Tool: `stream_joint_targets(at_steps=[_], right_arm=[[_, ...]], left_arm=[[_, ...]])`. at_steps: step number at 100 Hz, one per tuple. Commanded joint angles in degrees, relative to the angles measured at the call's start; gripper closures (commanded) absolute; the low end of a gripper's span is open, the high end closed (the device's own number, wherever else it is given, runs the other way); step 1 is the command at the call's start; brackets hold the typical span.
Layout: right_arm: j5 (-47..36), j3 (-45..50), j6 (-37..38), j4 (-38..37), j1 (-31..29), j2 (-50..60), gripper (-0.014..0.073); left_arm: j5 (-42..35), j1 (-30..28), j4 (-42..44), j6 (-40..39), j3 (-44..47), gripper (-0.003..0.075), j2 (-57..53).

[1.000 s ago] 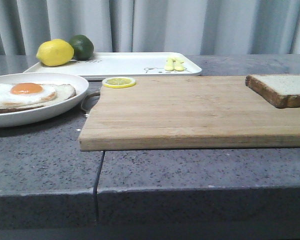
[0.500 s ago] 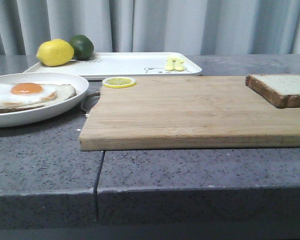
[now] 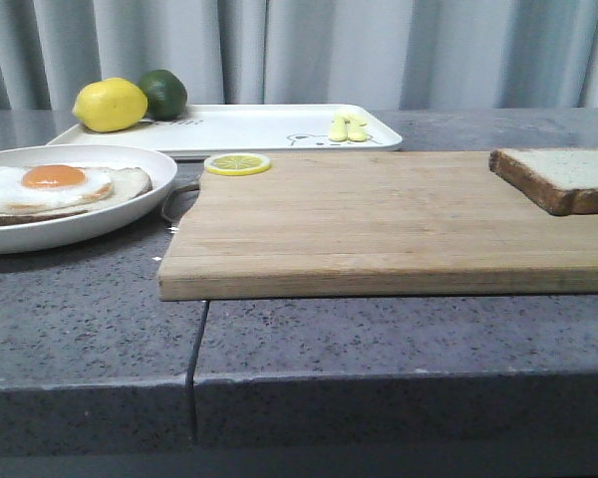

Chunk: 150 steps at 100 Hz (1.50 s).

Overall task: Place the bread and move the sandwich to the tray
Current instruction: 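Move the right gripper down toward the bread slice on the cutting board, then close the right gripper on the edge of the white bread slice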

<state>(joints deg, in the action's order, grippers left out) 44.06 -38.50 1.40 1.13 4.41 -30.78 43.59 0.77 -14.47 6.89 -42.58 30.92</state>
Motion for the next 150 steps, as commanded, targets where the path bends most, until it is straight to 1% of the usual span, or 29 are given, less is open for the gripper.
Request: stream_joint_targets(at_steps=[1,25,30,38,43,50,54,55,57,58,62,65,69,72,150], right_arm=[[-4.07,-2.18,-0.10,-0.43,-0.28,-0.61,0.0710],[-4.12,-2.18,-0.10,-0.43,-0.28,-0.61,0.0700],[-4.16,-2.18,-0.10,-0.43,-0.28,-0.61,0.0669],[-4.30,-2.18,-0.10,-0.43,-0.28,-0.61,0.0564],[-4.49,-2.18,-0.10,-0.43,-0.28,-0.61,0.0480],[-4.62,-2.18,-0.10,-0.43,-0.28,-0.61,0.0343],[-4.63,-2.18,-0.10,-0.43,-0.28,-0.61,0.0264],[-4.63,-2.18,-0.10,-0.43,-0.28,-0.61,0.0251],[-4.63,-2.18,-0.10,-0.43,-0.28,-0.61,0.0216],[-4.63,-2.18,-0.10,-0.43,-0.28,-0.61,0.0196],[-4.73,-2.18,-0.10,-0.43,-0.28,-0.61,0.0153],[-4.87,-2.18,-0.10,-0.43,-0.28,-0.61,0.0125],[-5.11,-2.18,-0.10,-0.43,-0.28,-0.61,0.0111],[-5.18,-2.18,-0.10,-0.43,-0.28,-0.61,0.0112],[-5.45,-2.18,-0.10,-0.38,-0.28,-0.61,0.0113]], left_arm=[[-3.41,-0.21,-1.00,-0.51,-1.97,0.0739,0.69],[-3.19,-0.21,-1.24,-0.51,-1.97,0.0739,0.69],[-2.51,-0.21,-1.39,-0.51,-1.97,0.0736,0.69],[-1.74,-0.21,-1.39,-0.51,-1.97,0.0699,0.69],[-1.62,-0.21,-1.39,-0.51,-1.97,0.0645,0.69],[-1.62,-0.21,-1.39,-0.51,-1.97,0.0530,0.69],[-1.62,-0.21,-1.39,-0.51,-1.97,0.0439,0.69],[-1.62,-0.21,-1.39,-0.51,-1.97,0.0406,0.69],[-1.62,-0.21,-1.39,-0.51,-1.97,0.0372,0.69],[-1.62,-0.21,-1.39,-0.51,-1.97,0.0339,0.69],[-1.62,-0.21,-1.39,-0.51,-1.97,0.0242,0.69],[-1.62,-0.21,-1.39,-0.51,-1.97,0.0188,0.69],[-1.62,-0.21,-1.39,-0.51,-1.97,0.0129,0.69],[-1.62,-0.21,-1.39,-0.51,-1.97,0.0107,0.69],[-1.62,-0.21,-1.39,-0.51,-1.97,0.0101,0.69]])
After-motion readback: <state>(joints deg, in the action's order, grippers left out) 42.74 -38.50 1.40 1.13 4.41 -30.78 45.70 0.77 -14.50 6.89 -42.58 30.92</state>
